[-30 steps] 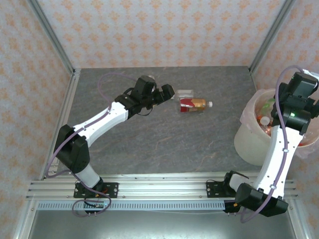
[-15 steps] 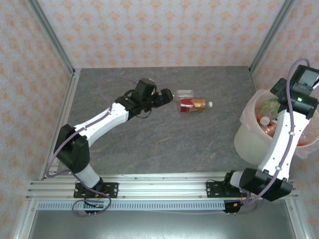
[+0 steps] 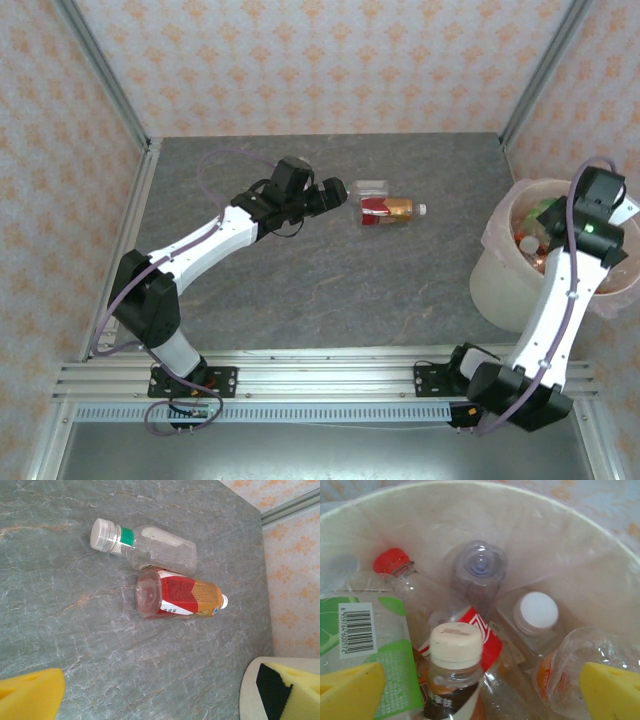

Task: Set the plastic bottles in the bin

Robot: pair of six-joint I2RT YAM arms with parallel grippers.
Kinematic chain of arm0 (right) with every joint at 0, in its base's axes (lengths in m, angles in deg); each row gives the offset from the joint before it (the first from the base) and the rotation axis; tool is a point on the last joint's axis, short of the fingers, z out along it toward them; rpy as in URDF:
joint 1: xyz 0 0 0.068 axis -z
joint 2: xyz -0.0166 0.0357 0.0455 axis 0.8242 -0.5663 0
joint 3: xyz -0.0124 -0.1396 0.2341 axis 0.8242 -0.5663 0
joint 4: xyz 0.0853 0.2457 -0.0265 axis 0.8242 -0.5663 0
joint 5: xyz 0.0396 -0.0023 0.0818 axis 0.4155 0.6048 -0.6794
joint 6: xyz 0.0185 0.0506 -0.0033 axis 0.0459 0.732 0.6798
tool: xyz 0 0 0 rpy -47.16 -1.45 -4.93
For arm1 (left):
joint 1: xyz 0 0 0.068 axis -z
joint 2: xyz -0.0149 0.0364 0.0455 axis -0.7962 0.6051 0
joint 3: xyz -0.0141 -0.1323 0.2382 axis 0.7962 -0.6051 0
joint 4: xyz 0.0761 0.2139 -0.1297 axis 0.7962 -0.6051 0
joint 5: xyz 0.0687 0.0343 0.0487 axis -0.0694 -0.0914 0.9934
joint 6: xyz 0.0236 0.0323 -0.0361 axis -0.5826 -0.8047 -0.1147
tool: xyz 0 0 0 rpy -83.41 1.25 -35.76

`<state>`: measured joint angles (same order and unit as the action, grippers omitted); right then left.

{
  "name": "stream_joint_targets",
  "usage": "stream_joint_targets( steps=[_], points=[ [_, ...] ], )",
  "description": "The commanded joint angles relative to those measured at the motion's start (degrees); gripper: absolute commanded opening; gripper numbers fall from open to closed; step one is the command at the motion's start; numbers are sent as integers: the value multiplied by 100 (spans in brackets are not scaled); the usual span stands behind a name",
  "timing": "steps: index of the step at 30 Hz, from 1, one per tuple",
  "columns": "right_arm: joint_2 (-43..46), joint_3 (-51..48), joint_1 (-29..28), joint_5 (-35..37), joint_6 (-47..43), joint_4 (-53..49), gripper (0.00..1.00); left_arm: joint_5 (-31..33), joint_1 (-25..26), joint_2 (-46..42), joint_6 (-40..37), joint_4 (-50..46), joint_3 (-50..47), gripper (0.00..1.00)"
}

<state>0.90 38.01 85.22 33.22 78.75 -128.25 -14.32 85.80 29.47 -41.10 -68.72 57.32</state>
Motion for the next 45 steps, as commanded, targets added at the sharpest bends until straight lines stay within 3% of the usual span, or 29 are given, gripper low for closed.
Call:
stream_joint_targets(
  steps=[1,9,12,17,21,25,32,37,42,45],
  points=[
    [332,-368,26,537,565,520,99,42,45,-19,-138,-223,150,100],
    [614,-546,26,253,903,1000,99,244,45,-159,-104,-237,-8,100],
    [747,-274,26,-318,811,1029,99,316,45,-58,-112,-244,39,100],
    [890,198,2,-1709,766,1003,99,369,41,456,-382,-503,556,100],
    [1099,102,-154,-3806,939,1721,99,482,37,1031,-755,-920,1267,100],
    [1027,-59,-908,-4972,852,2303,99,619,41,1287,-717,-1069,1632,100],
    [424,-319,-2778,-4473,-25,2406,99,1217,-3,750,171,-435,553,100],
    [-350,-409,-3881,-3631,-760,2432,99,1388,-184,-25,654,232,-670,100],
    [-1171,-518,-4481,-3071,-1752,2454,99,1574,-332,-591,563,130,-1197,100],
    [-1672,-434,-4562,-3130,-2182,2385,99,1768,-371,-900,600,264,-1552,100]
  ],
)
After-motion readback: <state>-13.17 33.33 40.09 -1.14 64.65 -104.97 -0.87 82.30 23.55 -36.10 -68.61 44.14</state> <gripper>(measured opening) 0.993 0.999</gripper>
